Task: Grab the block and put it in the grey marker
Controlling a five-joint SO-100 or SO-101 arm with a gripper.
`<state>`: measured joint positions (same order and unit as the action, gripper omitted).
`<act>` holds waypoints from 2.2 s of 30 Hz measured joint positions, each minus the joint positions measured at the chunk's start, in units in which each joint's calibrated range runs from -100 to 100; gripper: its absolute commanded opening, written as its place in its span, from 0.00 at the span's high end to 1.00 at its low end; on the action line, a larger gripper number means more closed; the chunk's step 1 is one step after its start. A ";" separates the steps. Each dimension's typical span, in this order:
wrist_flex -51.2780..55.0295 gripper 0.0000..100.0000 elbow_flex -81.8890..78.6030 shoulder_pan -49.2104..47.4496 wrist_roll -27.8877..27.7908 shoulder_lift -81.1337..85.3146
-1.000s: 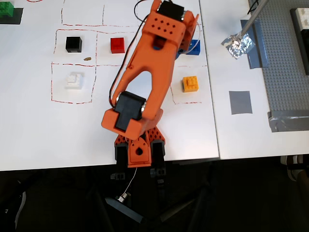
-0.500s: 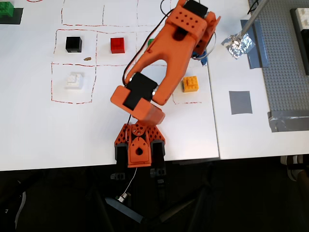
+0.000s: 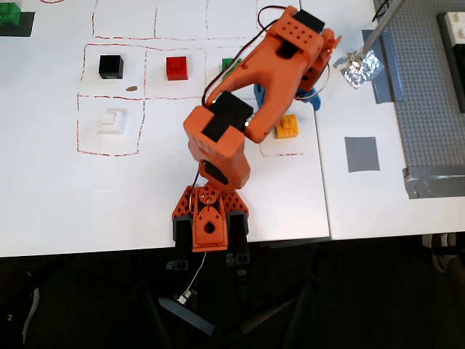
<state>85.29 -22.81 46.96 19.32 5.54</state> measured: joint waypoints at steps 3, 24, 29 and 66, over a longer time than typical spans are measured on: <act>-1.37 0.57 0.00 0.70 0.00 -1.38; -10.37 0.63 -6.40 3.29 0.00 -9.11; -12.54 0.64 -7.75 3.69 0.00 -9.20; -15.43 1.00 -8.39 16.65 -37.80 1.72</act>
<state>69.86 -31.20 63.61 -18.49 7.26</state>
